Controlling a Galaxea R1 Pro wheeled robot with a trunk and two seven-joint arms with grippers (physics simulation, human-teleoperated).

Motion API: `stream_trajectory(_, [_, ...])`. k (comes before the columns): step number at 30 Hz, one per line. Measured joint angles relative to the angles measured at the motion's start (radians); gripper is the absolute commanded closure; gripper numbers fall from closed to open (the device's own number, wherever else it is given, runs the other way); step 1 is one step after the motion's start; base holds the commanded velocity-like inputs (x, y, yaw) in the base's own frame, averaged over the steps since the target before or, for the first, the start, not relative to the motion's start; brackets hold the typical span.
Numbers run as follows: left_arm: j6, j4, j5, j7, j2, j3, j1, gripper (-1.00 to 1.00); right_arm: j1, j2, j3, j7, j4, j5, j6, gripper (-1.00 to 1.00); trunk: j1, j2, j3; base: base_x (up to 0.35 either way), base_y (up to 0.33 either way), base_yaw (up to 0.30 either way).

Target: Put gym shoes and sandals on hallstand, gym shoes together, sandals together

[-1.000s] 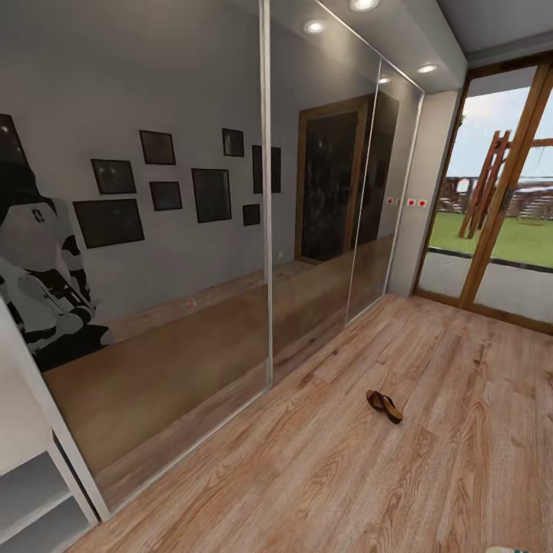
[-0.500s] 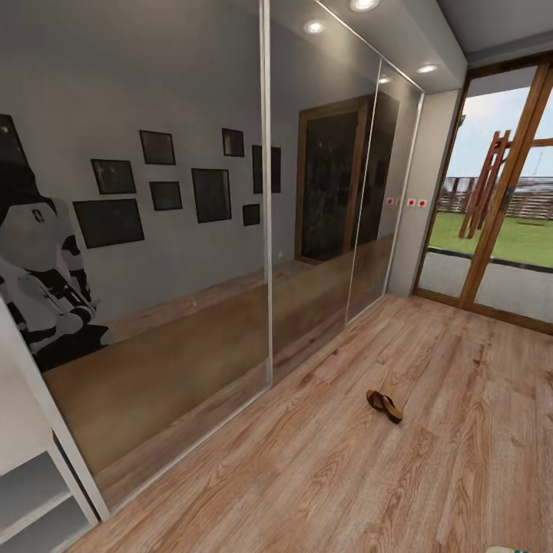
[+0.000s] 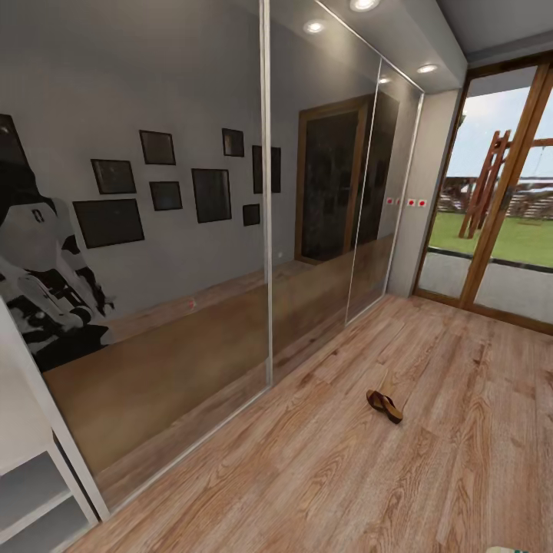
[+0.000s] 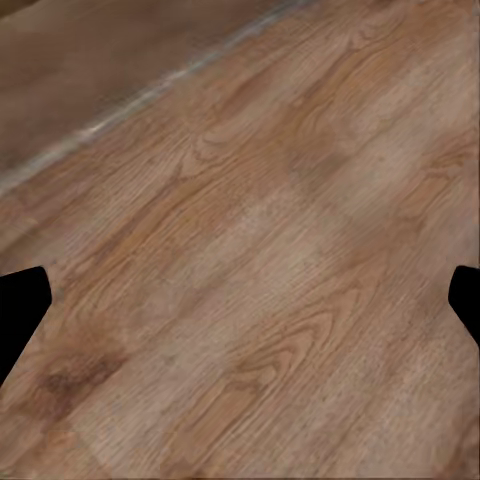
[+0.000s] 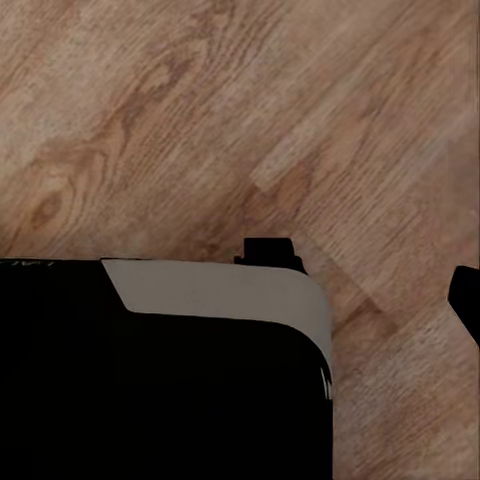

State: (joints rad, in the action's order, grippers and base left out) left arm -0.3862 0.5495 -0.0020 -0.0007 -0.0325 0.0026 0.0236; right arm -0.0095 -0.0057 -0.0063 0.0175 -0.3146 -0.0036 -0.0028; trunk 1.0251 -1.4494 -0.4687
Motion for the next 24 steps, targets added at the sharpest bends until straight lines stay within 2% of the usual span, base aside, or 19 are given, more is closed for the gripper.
stream_trajectory(1, [-0.006,0.06,0.001,0.0,0.0,0.0,0.003,-1.0,0.001,0.001,0.0,0.0,-0.001,0.0,0.0,-1.0,0.0,0.0,0.0,0.0,0.0,0.0])
stream_trajectory(5, [-0.027,0.041,0.002,-0.006,0.002,-0.001,0.007,-1.0,0.001,0.002,0.0,0.0,-0.003,-0.001,0.0,-1.0,0.0,0.0,0.0,0.0,0.0,0.0])
stream_trajectory(16, [-0.03,0.041,0.005,-0.005,0.001,-0.001,0.008,-1.0,0.001,-0.002,-0.001,0.005,-0.003,-0.001,0.0,-1.0,0.0,0.0,0.0,-0.003,-0.002,0.0])
stream_trajectory(24, [-0.03,0.041,0.005,-0.004,-0.002,-0.001,0.008,-1.0,0.001,-0.003,-0.001,0.004,-0.004,0.0,0.0,-1.0,0.0,0.0,0.0,-0.168,-0.153,0.0])
